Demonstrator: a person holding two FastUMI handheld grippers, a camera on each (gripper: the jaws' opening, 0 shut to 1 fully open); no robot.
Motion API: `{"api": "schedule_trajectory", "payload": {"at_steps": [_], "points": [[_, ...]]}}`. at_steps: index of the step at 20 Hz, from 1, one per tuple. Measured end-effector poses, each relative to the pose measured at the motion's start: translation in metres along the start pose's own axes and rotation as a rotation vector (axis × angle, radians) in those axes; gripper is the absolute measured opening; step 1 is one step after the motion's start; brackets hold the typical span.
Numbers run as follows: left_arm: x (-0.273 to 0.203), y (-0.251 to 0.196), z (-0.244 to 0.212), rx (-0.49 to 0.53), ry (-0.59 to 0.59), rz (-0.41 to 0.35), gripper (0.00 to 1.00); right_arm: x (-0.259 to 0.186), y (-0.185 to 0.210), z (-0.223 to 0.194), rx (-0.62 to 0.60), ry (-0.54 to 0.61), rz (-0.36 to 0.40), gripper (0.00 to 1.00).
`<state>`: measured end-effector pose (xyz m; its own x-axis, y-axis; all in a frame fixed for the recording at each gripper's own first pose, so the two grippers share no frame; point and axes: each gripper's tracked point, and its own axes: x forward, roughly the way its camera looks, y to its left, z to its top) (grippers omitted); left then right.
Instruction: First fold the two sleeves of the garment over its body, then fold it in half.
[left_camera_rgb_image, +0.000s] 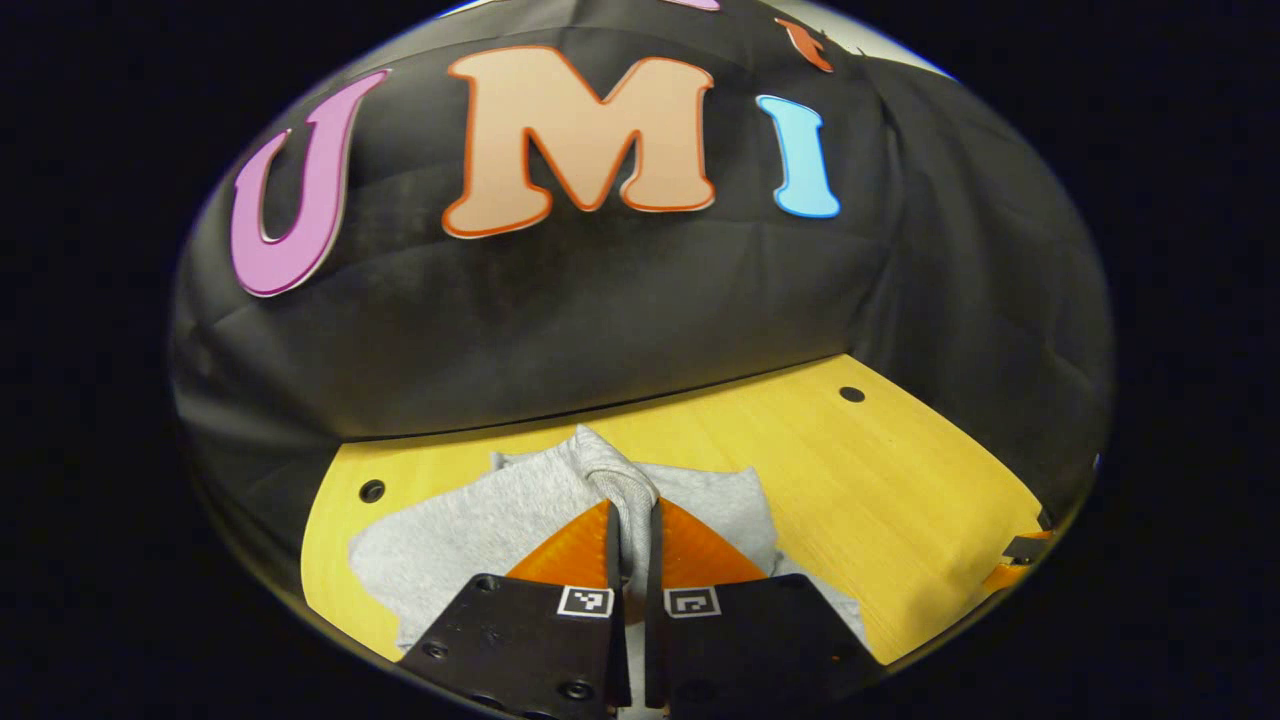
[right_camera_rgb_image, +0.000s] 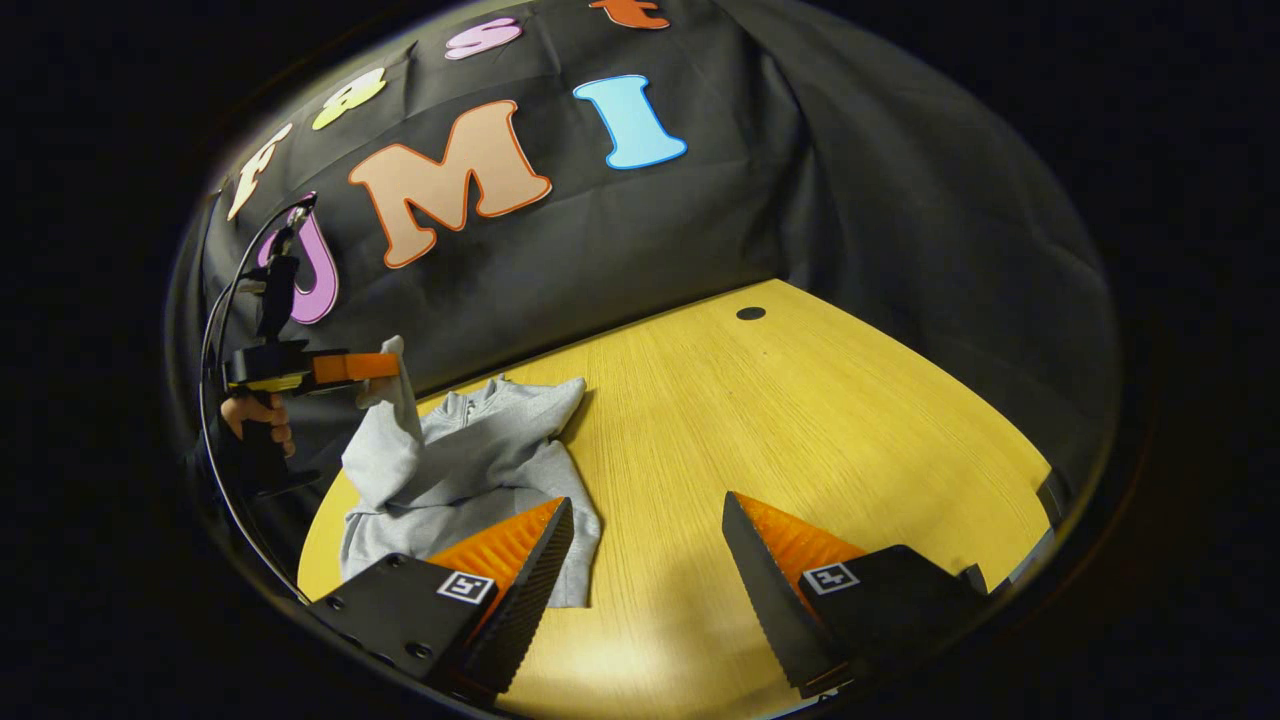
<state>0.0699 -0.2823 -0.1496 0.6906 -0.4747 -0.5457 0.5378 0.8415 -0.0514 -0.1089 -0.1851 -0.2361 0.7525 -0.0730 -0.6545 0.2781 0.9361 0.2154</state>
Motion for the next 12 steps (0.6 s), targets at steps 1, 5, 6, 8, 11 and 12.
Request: {"api": "schedule_trajectory", "payload": {"at_steps": [1,5,6,8,11,12], "points": [[0.008,-0.011,-0.002,0.004,0.008,-0.011,0.04,-0.001,-0.003,0.001,0.001,0.001,-0.002,0.96],[0.045,-0.038,-0.025,0.019,0.071,-0.015,0.04,-0.006,-0.018,-0.008,0.003,0.014,-0.016,0.96],[0.051,-0.042,-0.032,0.022,0.084,-0.015,0.06,-0.006,-0.021,-0.009,0.003,0.018,-0.022,0.96],[0.063,-0.050,-0.045,0.022,0.110,-0.031,0.09,-0.006,-0.025,-0.011,0.002,0.024,-0.028,0.96],[0.062,-0.055,-0.034,0.008,0.050,-0.036,0.46,-0.004,-0.023,-0.010,-0.010,0.026,-0.020,0.96],[0.056,-0.051,-0.026,0.010,0.018,-0.034,0.63,-0.001,-0.021,-0.007,-0.019,0.019,-0.019,0.96]]}}
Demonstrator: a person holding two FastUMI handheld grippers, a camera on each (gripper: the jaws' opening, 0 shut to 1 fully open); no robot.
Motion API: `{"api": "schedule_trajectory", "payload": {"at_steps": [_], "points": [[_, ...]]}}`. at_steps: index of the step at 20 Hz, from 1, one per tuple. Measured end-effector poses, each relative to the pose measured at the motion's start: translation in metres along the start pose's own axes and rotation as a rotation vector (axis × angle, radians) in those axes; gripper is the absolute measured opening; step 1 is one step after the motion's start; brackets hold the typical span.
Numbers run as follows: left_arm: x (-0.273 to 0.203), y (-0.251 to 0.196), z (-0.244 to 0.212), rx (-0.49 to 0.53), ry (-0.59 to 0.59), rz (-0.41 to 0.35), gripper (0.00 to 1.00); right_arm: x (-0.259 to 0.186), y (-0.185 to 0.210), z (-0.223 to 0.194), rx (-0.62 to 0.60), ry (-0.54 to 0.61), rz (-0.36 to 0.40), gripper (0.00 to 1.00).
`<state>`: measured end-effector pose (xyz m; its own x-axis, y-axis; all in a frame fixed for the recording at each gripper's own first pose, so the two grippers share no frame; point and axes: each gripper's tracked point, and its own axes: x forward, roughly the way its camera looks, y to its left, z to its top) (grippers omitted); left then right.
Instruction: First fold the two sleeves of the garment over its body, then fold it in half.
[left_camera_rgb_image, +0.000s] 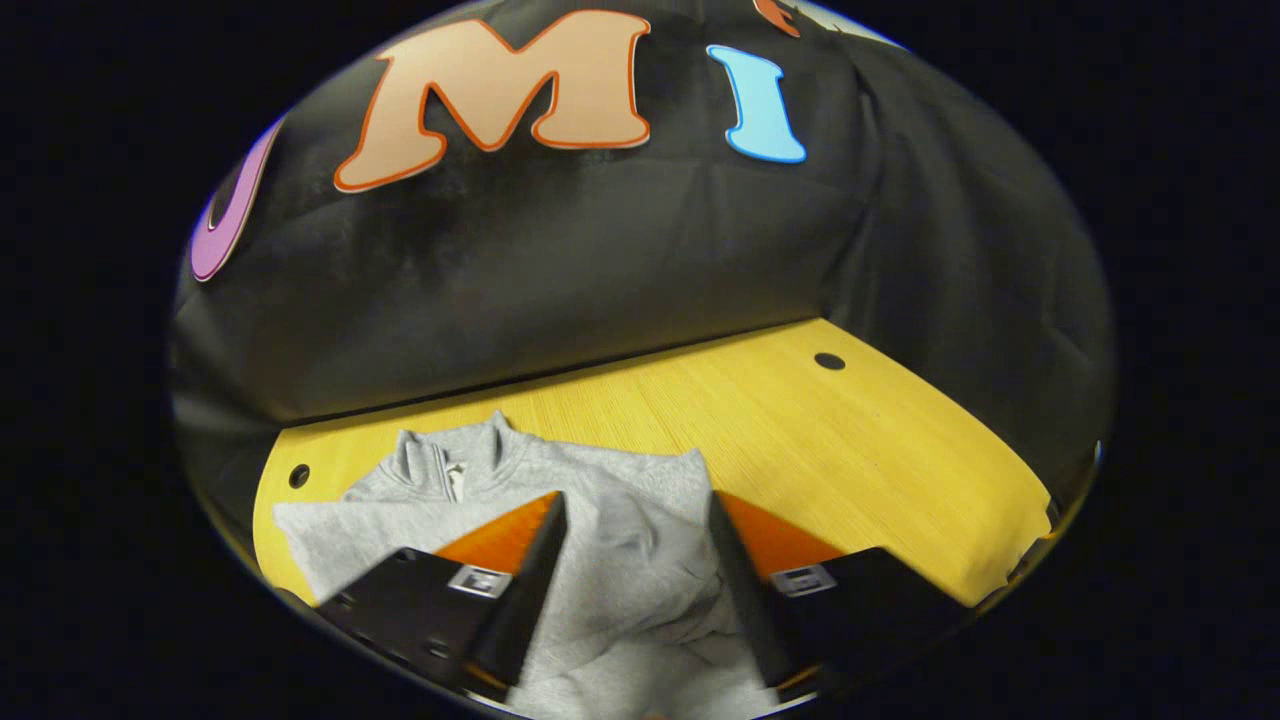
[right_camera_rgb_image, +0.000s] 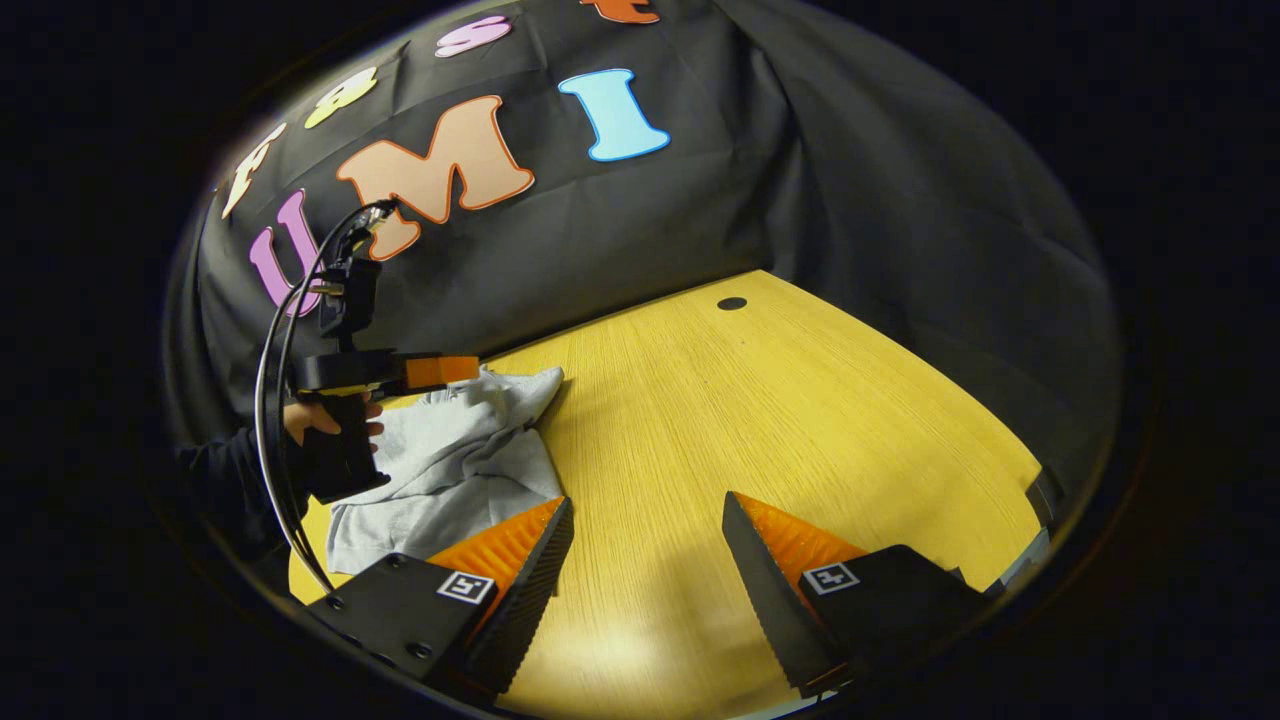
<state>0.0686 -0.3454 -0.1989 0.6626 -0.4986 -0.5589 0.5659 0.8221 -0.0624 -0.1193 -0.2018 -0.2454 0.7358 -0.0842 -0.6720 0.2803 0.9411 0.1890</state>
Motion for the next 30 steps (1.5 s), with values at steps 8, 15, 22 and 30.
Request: {"api": "schedule_trajectory", "payload": {"at_steps": [8,15,22,30], "points": [[-0.086,0.095,0.000,-0.066,-0.109,0.164,0.97,0.029,0.056,0.011,-0.052,-0.003,0.097,0.96],[-0.164,0.183,-0.053,-0.093,-0.079,0.323,0.97,0.045,0.099,0.005,-0.117,0.020,0.140,0.96],[-0.218,0.223,-0.146,-0.186,0.062,0.346,0.94,0.054,0.106,-0.017,-0.183,0.077,0.131,0.96],[-0.256,0.232,-0.240,-0.266,0.203,0.386,0.97,0.058,0.108,-0.058,-0.289,0.150,0.114,0.97]]}}
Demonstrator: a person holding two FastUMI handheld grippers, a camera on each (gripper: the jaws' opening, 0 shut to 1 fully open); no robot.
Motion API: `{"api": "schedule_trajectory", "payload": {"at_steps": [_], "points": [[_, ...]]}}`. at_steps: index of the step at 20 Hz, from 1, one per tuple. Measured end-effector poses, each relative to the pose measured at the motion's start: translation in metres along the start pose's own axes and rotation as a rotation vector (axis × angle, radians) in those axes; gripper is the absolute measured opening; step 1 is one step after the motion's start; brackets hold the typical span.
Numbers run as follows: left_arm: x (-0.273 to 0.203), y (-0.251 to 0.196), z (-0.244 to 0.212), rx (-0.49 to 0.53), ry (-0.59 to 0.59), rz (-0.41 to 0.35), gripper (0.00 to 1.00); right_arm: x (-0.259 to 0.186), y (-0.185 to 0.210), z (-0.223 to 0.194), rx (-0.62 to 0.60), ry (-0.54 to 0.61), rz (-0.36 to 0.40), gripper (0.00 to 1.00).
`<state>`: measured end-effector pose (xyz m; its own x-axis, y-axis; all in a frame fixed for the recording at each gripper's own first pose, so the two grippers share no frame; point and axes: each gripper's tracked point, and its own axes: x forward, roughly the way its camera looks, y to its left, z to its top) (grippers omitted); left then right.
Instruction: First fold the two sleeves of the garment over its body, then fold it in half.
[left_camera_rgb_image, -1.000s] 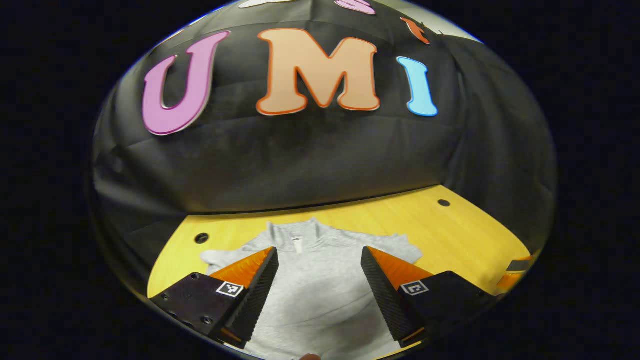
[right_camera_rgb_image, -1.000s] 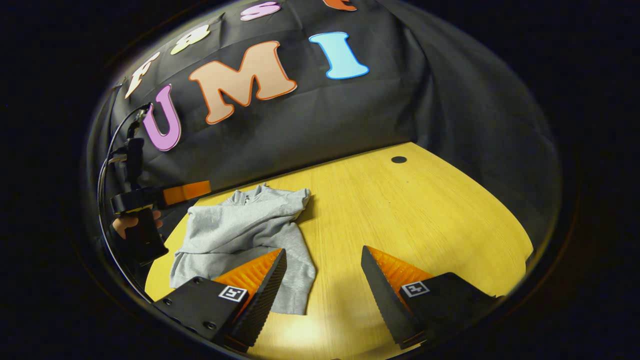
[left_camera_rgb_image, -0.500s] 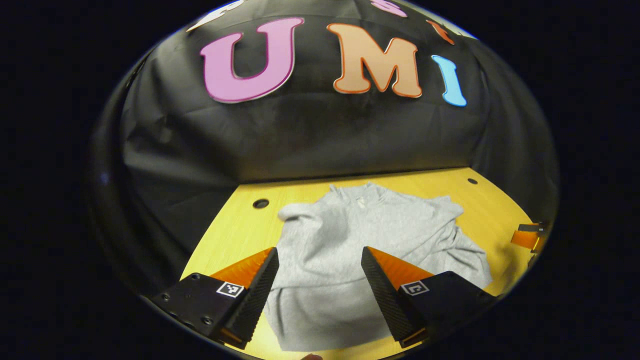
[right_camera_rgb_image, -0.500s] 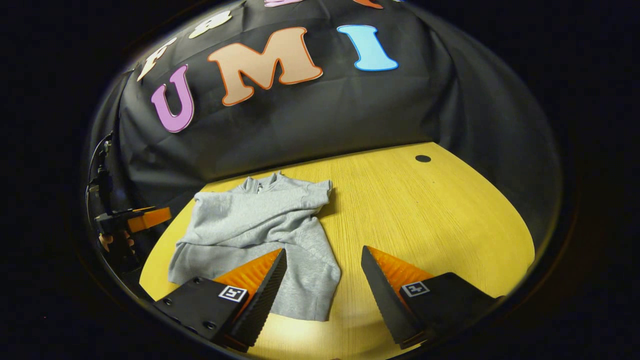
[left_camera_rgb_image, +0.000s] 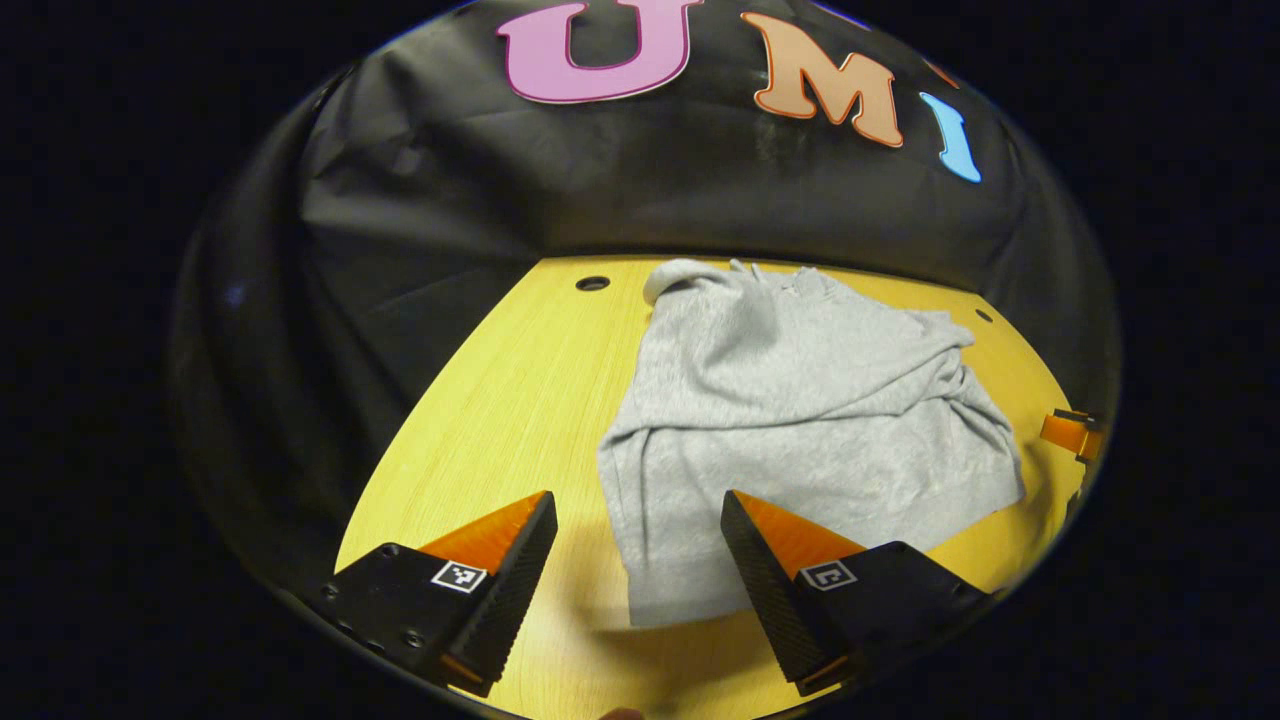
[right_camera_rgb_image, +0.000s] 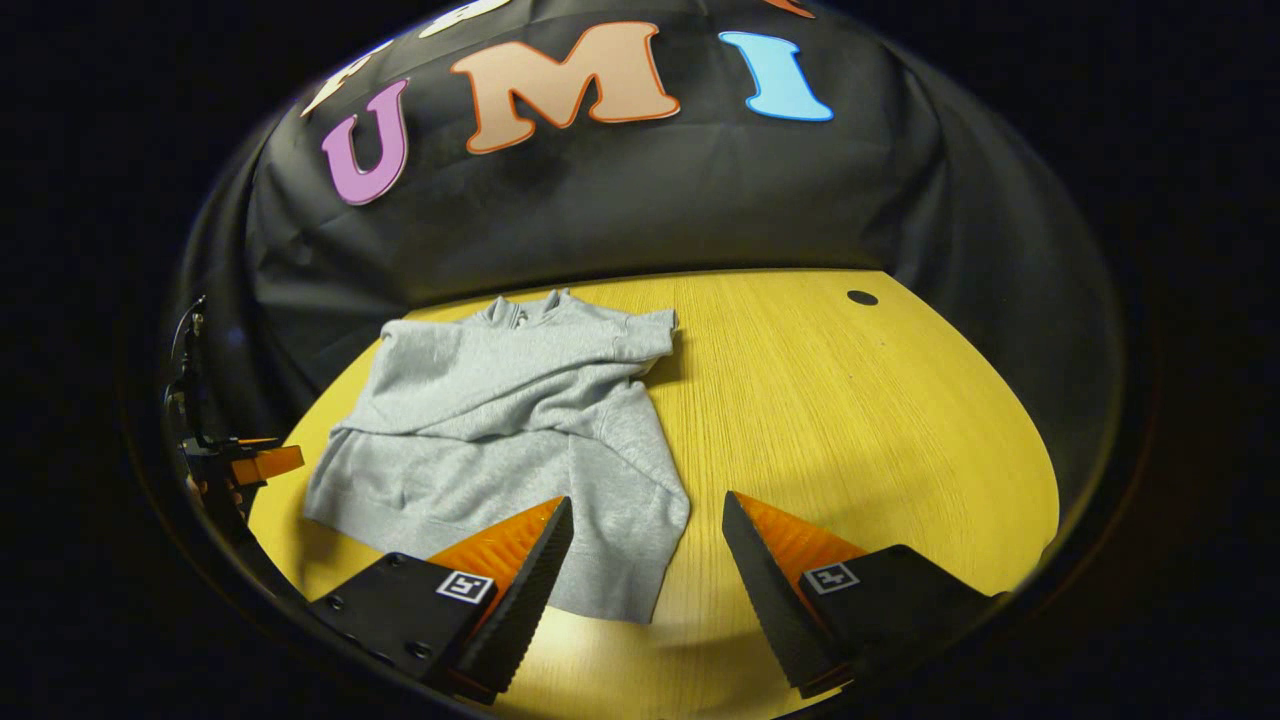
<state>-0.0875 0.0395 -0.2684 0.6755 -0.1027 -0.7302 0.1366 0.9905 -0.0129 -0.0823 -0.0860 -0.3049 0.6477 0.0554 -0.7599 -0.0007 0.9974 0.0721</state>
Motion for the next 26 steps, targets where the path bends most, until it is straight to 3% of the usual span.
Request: {"api": "schedule_trajectory", "payload": {"at_steps": [6,8,9,10,15,17,20,21,22,23,24,25,26], "points": [[0.007,-0.005,-0.041,-0.038,0.079,-0.021,0.98,0.010,0.006,-0.029,-0.038,0.084,-0.018,0.96],[0.009,-0.010,-0.047,-0.036,0.087,-0.032,0.98,0.012,0.005,-0.035,-0.036,0.104,-0.033,0.96],[0.011,-0.012,-0.049,-0.032,0.094,-0.035,0.98,0.013,0.005,-0.038,-0.034,0.115,-0.039,0.92],[0.013,-0.014,-0.052,-0.031,0.104,-0.041,0.98,0.015,0.005,-0.042,-0.029,0.129,-0.041,0.96],[0.016,-0.016,-0.051,-0.038,0.104,-0.041,0.96,0.021,0.016,-0.061,-0.066,0.196,-0.023,0.96],[0.015,-0.015,-0.050,-0.045,0.094,-0.034,0.98,0.023,0.019,-0.061,-0.088,0.191,-0.018,0.91],[0.015,-0.019,-0.051,-0.052,0.092,-0.030,0.93,0.021,0.022,-0.065,-0.096,0.225,-0.002,0.86],[0.015,-0.023,-0.049,-0.046,0.094,-0.038,0.86,0.020,0.023,-0.062,-0.101,0.225,0.008,0.87],[0.017,-0.027,-0.049,-0.040,0.096,-0.049,0.81,0.022,0.026,-0.068,-0.101,0.251,0.023,0.81],[0.018,-0.030,-0.048,-0.028,0.103,-0.058,0.68,0.022,0.027,-0.065,-0.100,0.254,0.027,0.60],[0.018,-0.034,-0.048,-0.016,0.108,-0.077,0.62,0.022,0.034,-0.068,-0.088,0.271,0.059,0.58],[0.019,-0.037,-0.047,-0.012,0.114,-0.090,0.50,0.021,0.037,-0.068,-0.076,0.273,0.059,0.39],[0.020,-0.041,-0.046,-0.016,0.113,-0.111,0.44,0.023,0.039,-0.065,-0.077,0.267,0.061,0.19]]}}
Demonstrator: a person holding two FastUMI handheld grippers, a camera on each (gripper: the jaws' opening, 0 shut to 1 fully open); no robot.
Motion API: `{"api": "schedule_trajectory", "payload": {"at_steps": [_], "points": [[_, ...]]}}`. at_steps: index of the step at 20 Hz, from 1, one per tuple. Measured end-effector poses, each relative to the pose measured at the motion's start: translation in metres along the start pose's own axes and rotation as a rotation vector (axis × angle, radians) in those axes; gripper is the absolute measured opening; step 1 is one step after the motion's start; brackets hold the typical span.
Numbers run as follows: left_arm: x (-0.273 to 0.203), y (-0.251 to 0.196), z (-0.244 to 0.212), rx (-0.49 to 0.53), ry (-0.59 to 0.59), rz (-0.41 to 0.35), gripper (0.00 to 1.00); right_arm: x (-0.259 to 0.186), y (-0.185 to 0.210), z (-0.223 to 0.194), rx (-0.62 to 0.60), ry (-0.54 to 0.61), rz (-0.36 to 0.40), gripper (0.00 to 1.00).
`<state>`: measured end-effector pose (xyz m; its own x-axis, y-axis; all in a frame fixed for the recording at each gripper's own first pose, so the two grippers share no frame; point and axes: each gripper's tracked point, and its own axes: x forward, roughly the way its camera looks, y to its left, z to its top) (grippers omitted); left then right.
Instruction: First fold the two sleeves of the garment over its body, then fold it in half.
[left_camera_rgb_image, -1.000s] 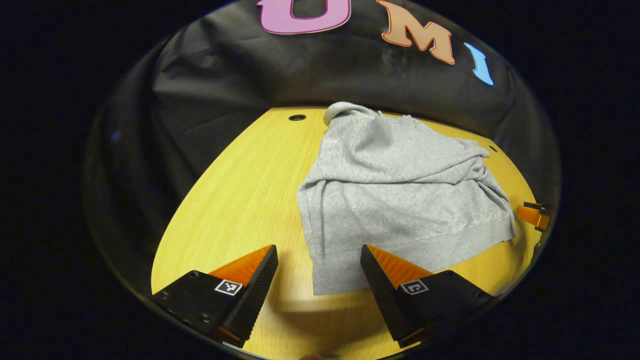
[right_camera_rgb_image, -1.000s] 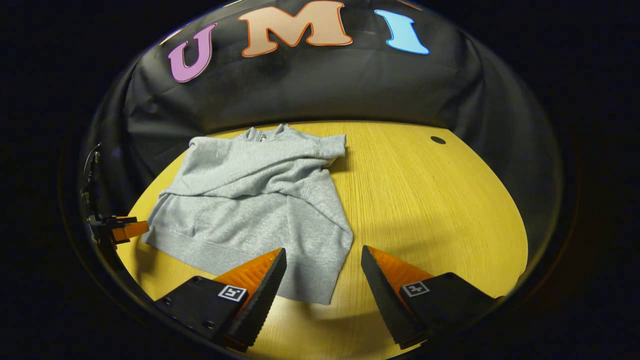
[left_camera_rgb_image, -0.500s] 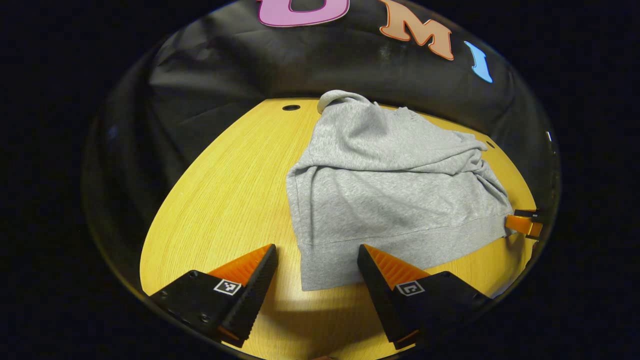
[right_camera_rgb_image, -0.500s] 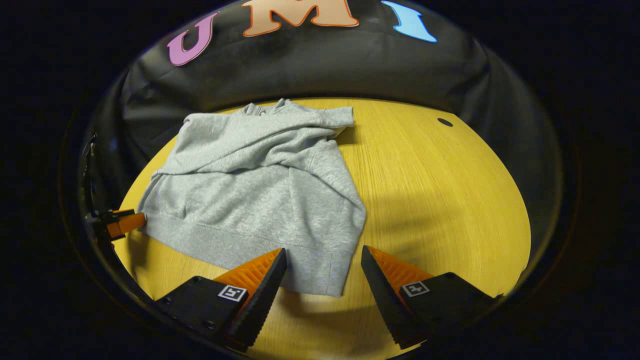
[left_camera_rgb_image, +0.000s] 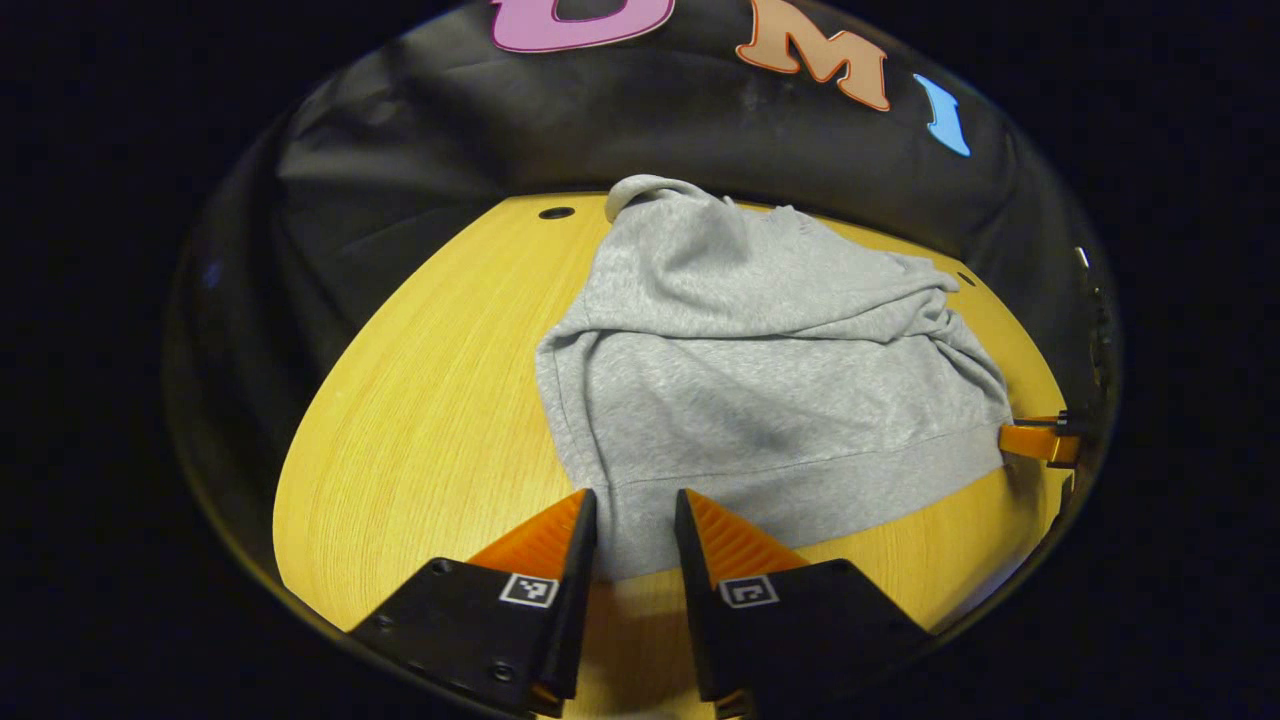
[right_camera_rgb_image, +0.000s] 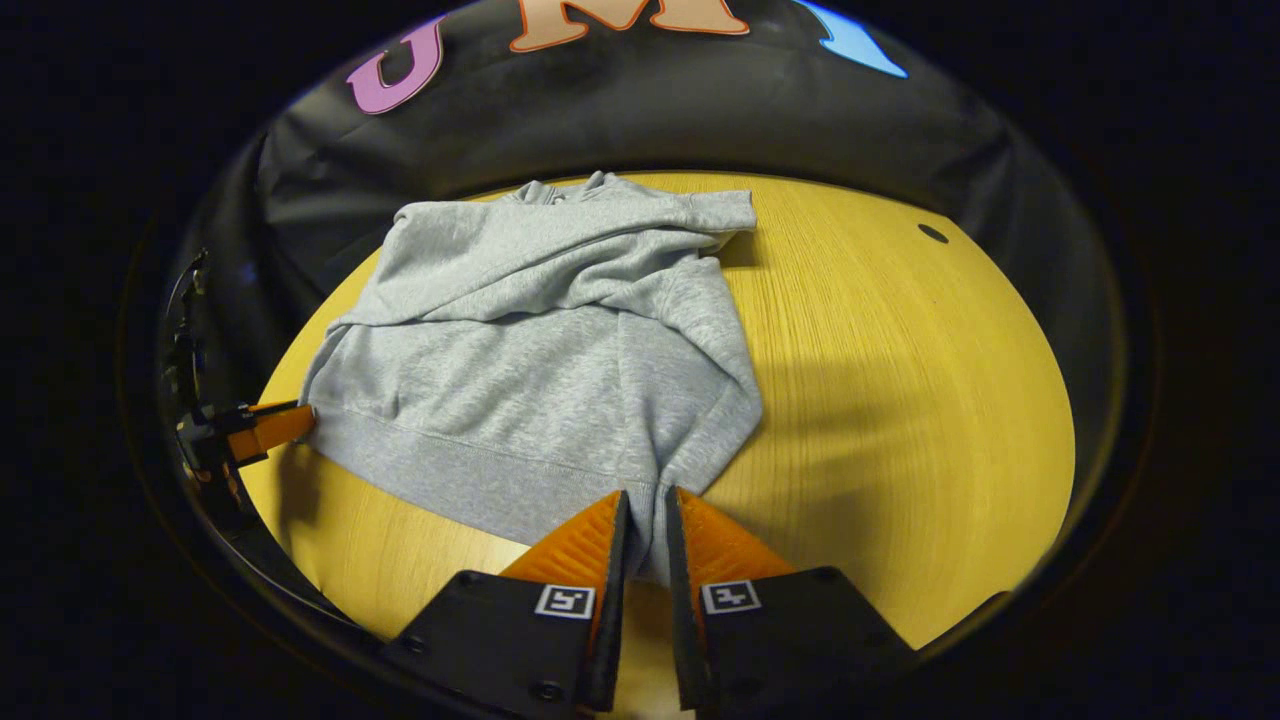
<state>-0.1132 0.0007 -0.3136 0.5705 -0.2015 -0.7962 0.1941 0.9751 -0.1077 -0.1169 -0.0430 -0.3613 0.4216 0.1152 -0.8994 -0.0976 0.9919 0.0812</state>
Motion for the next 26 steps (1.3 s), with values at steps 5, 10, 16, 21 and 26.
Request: {"api": "schedule_trajectory", "payload": {"at_steps": [5,10,16,21,26], "points": [[-0.002,-0.003,0.001,-0.044,0.032,-0.010,0.00,-0.003,0.002,-0.001,0.026,0.009,0.006,0.05],[-0.003,-0.003,0.001,-0.026,0.082,-0.029,0.00,-0.007,0.003,0.000,0.033,0.038,0.033,0.11],[-0.005,-0.004,0.002,-0.069,0.095,-0.036,0.00,-0.011,0.002,0.007,0.009,0.036,0.051,0.11],[-0.015,-0.007,0.021,-0.107,0.060,-0.043,0.00,-0.022,0.007,0.025,0.063,-0.007,0.076,0.11],[-0.023,-0.010,0.066,-0.117,-0.010,-0.069,0.00,-0.037,0.012,0.070,0.146,-0.086,0.118,0.11]]}}
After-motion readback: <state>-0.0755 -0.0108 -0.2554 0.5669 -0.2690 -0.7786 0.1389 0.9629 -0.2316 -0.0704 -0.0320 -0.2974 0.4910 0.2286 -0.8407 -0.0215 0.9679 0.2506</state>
